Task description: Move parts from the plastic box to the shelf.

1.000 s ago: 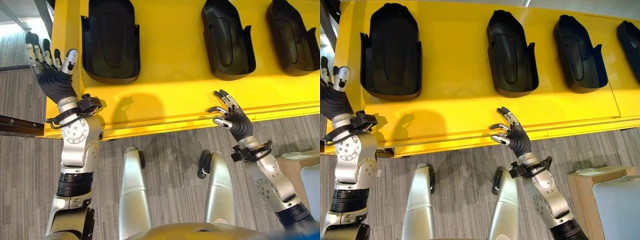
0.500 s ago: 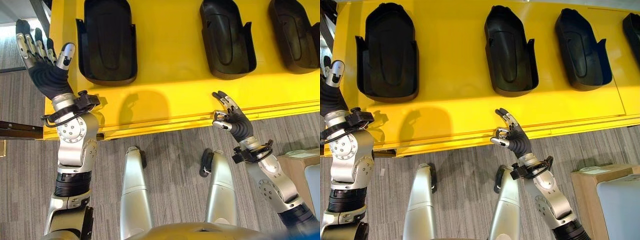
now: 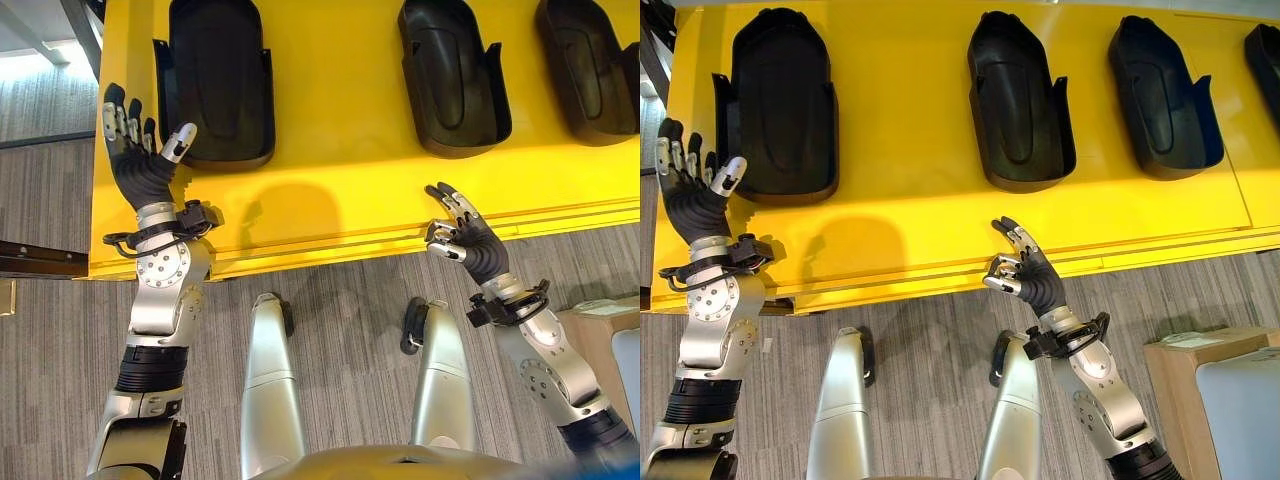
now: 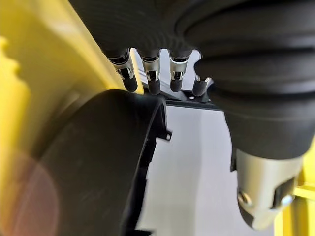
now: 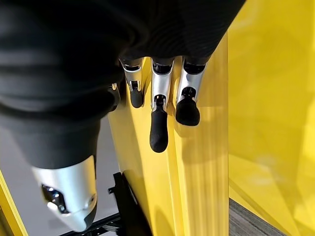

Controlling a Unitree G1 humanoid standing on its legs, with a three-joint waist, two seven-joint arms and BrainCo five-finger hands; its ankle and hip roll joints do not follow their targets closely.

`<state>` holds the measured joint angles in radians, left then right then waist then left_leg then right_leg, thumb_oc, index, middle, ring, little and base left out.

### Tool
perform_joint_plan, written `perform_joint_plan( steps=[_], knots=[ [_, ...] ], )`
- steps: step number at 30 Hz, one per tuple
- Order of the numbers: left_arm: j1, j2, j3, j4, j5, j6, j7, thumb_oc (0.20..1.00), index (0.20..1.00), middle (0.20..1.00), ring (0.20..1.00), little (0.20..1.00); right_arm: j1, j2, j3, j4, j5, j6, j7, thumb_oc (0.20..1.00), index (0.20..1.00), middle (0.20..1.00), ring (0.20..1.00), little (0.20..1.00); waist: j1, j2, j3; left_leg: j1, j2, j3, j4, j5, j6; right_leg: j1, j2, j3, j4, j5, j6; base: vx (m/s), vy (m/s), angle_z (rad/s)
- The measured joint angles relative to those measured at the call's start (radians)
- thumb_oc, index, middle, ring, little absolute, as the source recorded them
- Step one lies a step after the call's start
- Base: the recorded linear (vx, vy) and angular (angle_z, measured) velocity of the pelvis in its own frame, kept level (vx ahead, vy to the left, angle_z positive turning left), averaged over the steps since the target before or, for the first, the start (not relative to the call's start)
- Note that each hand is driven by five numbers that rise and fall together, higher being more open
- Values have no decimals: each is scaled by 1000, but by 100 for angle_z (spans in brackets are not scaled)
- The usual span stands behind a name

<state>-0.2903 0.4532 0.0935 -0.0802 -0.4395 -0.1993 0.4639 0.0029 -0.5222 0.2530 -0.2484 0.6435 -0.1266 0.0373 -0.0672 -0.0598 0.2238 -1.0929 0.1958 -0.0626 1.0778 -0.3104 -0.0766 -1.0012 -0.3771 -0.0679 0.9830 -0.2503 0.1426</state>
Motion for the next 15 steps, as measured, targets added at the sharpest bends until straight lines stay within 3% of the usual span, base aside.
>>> perform_joint_plan(
  steps=[15],
  knots=[
    [3,-1,-21,6,1,1,-3,1000,1000,1000,1000,1000,4,1,-2,0,1,1,-2,1000,1000,1000,1000,1000,-4,-8,-6,-4,12,-1,10,-4,-1,-2,11,1,-1,2,-3,2,2,-2]
  ],
)
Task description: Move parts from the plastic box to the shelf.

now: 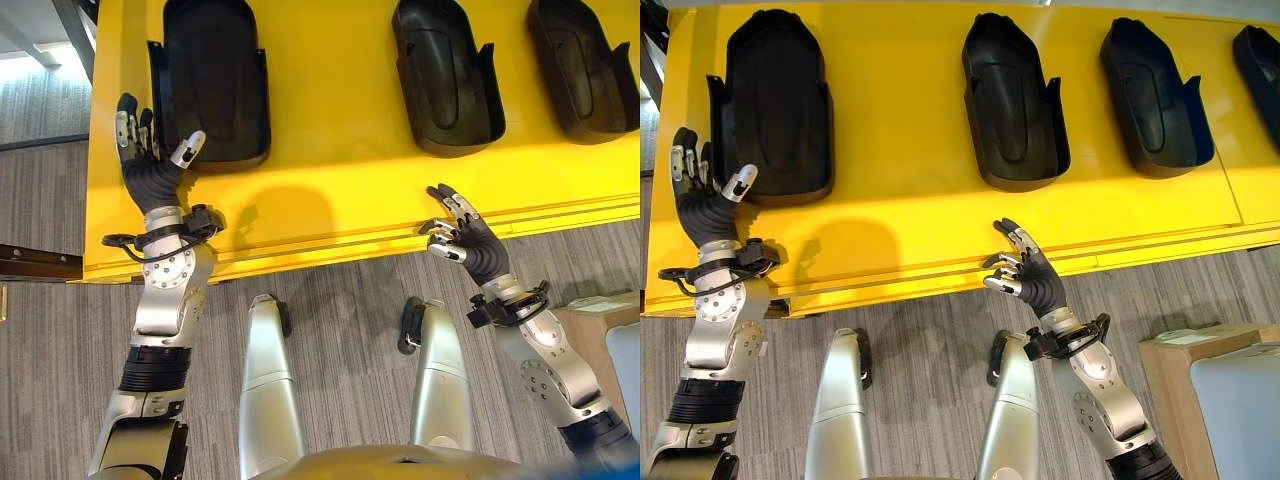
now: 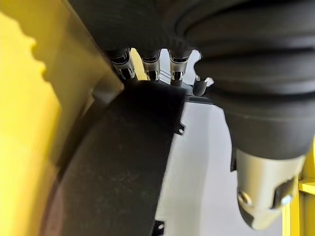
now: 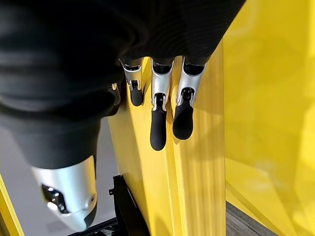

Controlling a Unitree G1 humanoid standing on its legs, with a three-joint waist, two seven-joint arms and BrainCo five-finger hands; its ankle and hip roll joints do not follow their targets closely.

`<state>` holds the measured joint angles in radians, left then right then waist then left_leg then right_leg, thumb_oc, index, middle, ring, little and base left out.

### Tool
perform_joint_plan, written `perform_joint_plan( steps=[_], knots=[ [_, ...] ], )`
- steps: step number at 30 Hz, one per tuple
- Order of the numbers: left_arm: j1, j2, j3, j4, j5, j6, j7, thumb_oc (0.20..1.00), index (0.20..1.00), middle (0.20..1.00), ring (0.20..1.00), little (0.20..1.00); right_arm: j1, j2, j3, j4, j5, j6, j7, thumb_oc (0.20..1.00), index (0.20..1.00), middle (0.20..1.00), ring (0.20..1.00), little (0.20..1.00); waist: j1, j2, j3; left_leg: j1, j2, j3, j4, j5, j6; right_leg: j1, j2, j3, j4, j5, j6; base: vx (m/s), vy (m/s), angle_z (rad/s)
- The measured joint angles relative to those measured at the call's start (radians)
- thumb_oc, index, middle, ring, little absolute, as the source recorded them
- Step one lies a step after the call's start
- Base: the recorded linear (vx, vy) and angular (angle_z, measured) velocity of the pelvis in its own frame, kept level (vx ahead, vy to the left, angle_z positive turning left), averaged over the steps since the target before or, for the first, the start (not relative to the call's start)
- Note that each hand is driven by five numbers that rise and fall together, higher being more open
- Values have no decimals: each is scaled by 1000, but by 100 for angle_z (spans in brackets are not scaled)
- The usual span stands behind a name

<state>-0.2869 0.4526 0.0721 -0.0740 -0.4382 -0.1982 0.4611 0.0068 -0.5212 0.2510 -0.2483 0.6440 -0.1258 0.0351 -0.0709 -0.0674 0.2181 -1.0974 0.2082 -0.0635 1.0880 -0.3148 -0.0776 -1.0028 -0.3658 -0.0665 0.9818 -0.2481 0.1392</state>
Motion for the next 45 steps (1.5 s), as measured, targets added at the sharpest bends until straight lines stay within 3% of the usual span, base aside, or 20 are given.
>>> perform_joint_plan(
  steps=[33,41,45],
  knots=[
    [0,2,-38,-1,36,20,-43,1000,1000,1000,1000,1000,1,1,0,1,1,3,-1,1000,1000,1000,1000,1000,2,-3,-4,0,1,1,15,-4,1,0,6,6,5,4,0,0,0,0],
    [107,27,92,-18,42,18,-19,1000,1000,1000,1000,1000,11,1,-8,1,1,5,0,1000,1000,1000,1000,1000,7,-2,-7,10,1,4,9,-5,1,4,6,9,6,3,1,0,0,0],
    [193,40,146,-51,150,38,-17,1000,1000,1000,1000,1000,26,0,-16,1,0,11,2,1000,1000,1000,1000,1000,11,-2,-7,42,0,5,-11,-4,0,35,2,7,-7,0,5,13,1,3]
  ],
)
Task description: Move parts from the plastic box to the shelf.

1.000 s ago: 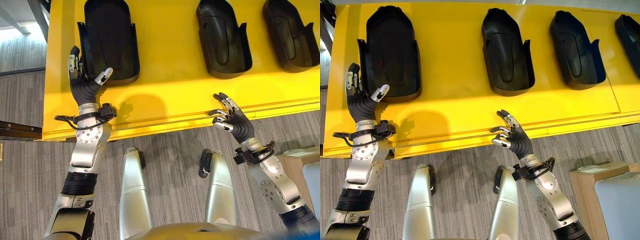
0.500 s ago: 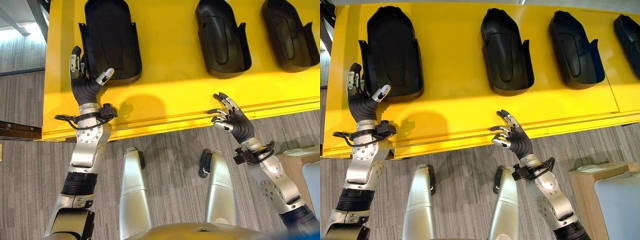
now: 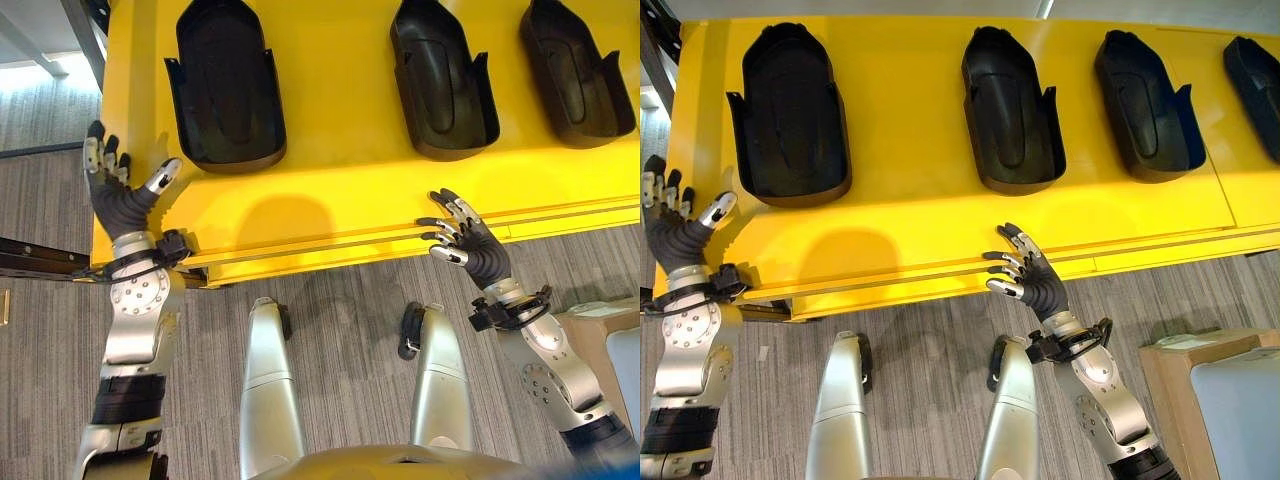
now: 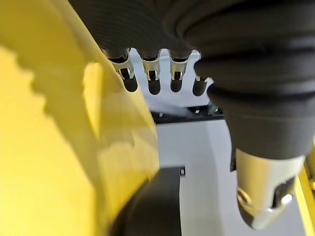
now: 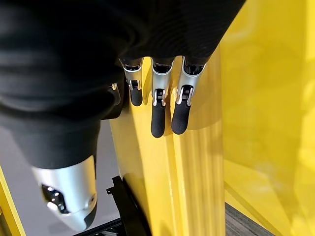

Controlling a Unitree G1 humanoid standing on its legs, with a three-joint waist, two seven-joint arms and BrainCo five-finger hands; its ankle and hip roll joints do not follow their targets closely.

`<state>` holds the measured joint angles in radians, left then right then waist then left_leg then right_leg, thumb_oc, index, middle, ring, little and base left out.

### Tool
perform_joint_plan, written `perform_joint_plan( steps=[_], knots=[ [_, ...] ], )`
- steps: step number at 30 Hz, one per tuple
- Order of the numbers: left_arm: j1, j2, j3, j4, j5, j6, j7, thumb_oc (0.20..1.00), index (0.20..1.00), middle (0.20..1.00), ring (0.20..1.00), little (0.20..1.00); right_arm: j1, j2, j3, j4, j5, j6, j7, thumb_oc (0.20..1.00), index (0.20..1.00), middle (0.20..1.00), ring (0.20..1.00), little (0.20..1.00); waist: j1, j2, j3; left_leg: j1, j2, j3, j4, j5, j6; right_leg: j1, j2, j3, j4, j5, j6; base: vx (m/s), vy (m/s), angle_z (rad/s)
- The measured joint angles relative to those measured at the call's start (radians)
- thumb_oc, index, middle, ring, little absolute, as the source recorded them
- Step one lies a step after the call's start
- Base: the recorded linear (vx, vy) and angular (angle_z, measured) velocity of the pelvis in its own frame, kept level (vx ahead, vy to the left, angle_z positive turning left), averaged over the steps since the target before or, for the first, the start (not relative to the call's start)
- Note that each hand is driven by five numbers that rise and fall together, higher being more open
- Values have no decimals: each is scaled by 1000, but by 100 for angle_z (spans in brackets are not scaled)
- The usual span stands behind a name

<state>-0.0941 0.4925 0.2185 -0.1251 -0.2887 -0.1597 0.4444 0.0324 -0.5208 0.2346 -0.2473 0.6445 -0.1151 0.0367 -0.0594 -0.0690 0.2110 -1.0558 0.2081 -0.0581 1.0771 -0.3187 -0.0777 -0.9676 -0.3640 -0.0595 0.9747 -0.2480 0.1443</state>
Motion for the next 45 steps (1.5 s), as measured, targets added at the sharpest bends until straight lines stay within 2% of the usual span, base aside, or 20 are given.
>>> perform_joint_plan(
  steps=[6,13,18,22,26,31,34,36,39,40,42,45],
  knots=[
    [47,36,55,-59,175,22,-1,1000,1000,1000,1000,1000,-6,1,-26,5,0,4,6,1000,1000,1000,1000,1000,20,2,-2,71,1,10,-43,2,-2,65,-1,-7,-31,-3,4,16,-2,1],
    [48,98,45,-121,329,33,-11,1000,1000,1000,1000,1000,-29,2,-30,11,-1,10,12,1000,1000,1000,1000,1000,18,3,-13,164,0,22,-99,3,-3,159,3,-20,-89,-1,4,0,-1,0],
    [45,155,-43,-130,447,34,-55,1000,1000,1000,1000,1000,-38,8,-27,21,-1,10,24,1000,1000,1000,1000,1000,15,2,-23,251,2,22,-158,14,-14,255,11,-45,-151,9,12,3,-12,2],
    [50,209,-171,-129,597,18,-100,1000,1000,1000,1000,1000,-36,8,-27,81,-2,9,27,1000,1000,1000,1000,1000,13,0,-23,367,7,26,-229,24,-19,375,20,-66,-226,22,8,33,-21,0],
    [55,234,-241,-124,673,-10,-137,1000,1000,1000,1000,1000,-33,8,-27,88,-3,5,25,1000,1000,1000,1000,1000,4,-5,-21,429,18,34,-269,32,-27,437,36,-73,-271,32,6,26,-24,-6],
    [93,233,-327,-89,701,-36,-196,1000,1000,1000,1000,1000,-17,9,-28,98,-5,-12,19,1000,1000,1000,1000,1000,-7,-11,-6,517,27,46,-341,49,-33,529,50,-93,-355,59,6,31,-13,-4],
    [153,209,-374,-73,623,-53,-260,1000,1000,1000,1000,1000,8,11,-30,121,-29,-15,17,1000,1000,1000,1000,1000,-7,-4,5,610,39,67,-421,68,-36,629,73,-104,-471,103,7,90,-6,-15],
    [219,106,-405,-3,328,-71,-343,1000,1000,1000,1000,1000,29,44,-24,167,-40,-16,18,1000,1000,1000,1000,1000,-5,-1,4,733,40,104,-543,106,-38,758,88,-116,-634,168,13,82,6,-15],
    [270,67,-413,61,101,-68,-420,1000,1000,1000,1000,1000,46,48,-10,187,-41,-18,25,1000,1000,1000,1000,1000,-6,4,-2,796,40,119,-618,131,-46,828,103,-129,-735,210,13,117,14,-8],
    [309,42,-411,106,-42,-50,-467,1000,1000,1000,1000,1000,50,48,8,210,-41,-12,33,1000,1000,1000,1000,1000,-2,6,-8,843,43,134,-671,151,-57,877,113,-134,-800,239,12,167,5,-8],
    [362,-23,-393,161,-185,-24,-505,1000,1000,1000,1000,1000,88,52,26,223,-42,-8,49,1000,1000,1000,1000,1000,-2,7,-54,920,41,153,-756,177,-70,961,125,-147,-908,279,16,156,9,-6],
    [418,-68,-390,169,-282,-11,-531,1000,1000,1000,1000,1000,140,75,21,247,-42,1,60,1000,1000,1000,1000,1000,6,3,-145,1008,40,161,-883,221,-88,1035,140,-168,-989,292,15,78,21,6]
  ],
)
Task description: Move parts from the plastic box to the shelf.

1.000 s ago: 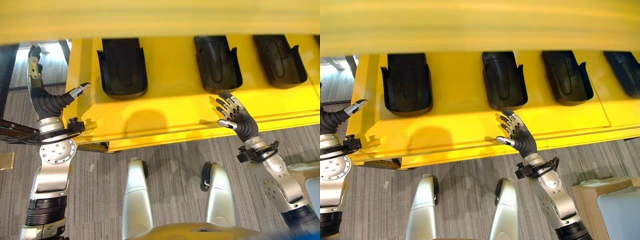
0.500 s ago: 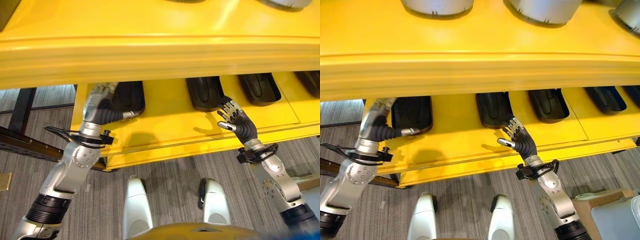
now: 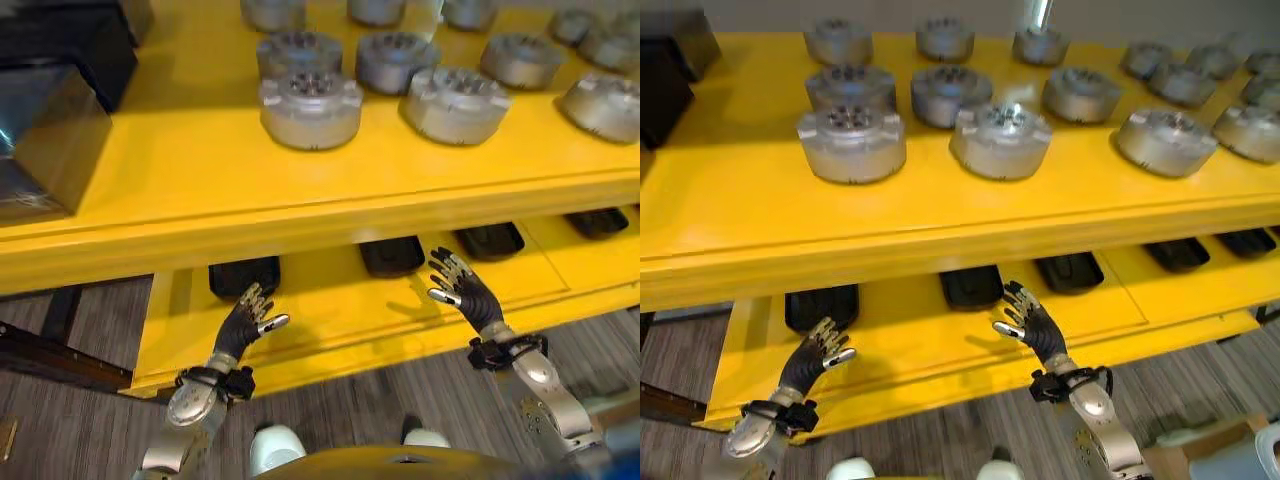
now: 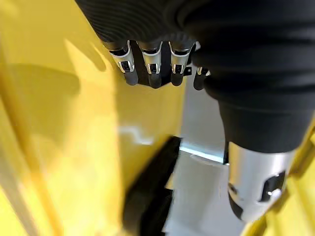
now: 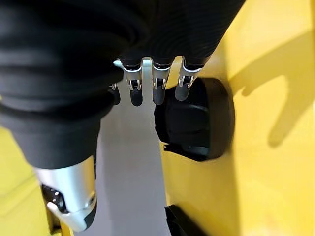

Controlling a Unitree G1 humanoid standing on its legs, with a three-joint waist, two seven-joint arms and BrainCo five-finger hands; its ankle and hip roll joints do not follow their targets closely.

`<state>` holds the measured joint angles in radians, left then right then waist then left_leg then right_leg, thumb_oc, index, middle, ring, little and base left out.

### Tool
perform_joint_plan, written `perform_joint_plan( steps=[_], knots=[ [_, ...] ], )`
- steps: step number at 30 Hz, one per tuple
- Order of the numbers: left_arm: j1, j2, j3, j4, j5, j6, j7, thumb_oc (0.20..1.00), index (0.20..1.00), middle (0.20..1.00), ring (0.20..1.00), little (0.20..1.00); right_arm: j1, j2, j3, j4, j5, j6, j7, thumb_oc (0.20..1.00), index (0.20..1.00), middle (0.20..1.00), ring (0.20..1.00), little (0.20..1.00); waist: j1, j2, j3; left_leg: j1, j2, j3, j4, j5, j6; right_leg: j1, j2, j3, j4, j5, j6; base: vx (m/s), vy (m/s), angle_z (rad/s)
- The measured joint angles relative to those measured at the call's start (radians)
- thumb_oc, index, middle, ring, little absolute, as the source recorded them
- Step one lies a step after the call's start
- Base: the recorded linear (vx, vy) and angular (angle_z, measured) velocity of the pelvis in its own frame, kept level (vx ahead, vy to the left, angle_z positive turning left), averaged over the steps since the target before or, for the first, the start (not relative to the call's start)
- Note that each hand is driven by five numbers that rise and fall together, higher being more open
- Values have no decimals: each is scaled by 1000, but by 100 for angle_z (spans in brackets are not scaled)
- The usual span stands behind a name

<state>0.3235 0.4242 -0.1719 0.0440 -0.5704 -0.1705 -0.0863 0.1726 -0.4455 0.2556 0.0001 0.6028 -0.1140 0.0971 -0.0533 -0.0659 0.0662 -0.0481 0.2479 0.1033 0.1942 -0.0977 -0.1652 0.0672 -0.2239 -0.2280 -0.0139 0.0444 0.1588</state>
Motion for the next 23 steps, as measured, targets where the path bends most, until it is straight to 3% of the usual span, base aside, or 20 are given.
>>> perform_joint_plan(
  steps=[4,6,10,23],
  knots=[
    [-46,-58,14,52,-35,6,2,1000,1000,1000,1000,1000,13,48,22,64,3,11,-2,1000,1000,1000,1000,1000,9,-9,-89,108,-3,22,-225,116,-17,28,16,-12,-41,10,-3,1,30,5],
    [-80,-116,30,121,-50,7,8,1000,1000,1000,1000,1000,1,57,47,81,3,11,-7,1000,1000,1000,1000,1000,7,-23,-103,135,-2,28,-295,161,-20,36,25,-15,-79,39,-1,0,0,0],
    [-70,-108,25,135,-50,9,21,1000,1000,1000,1000,1000,-19,65,67,113,5,20,-21,1000,1000,1000,1000,1000,9,-40,-112,133,13,42,-295,164,-20,27,38,2,-84,31,0,9,8,-10],
    [-64,-104,27,135,-74,9,50,1000,1000,1000,1000,1000,-18,66,68,113,13,20,-27,1000,1000,1000,1000,1000,13,-8,-92,138,16,50,-295,171,-18,26,44,20,-84,42,2,2,0,-1]
  ],
)
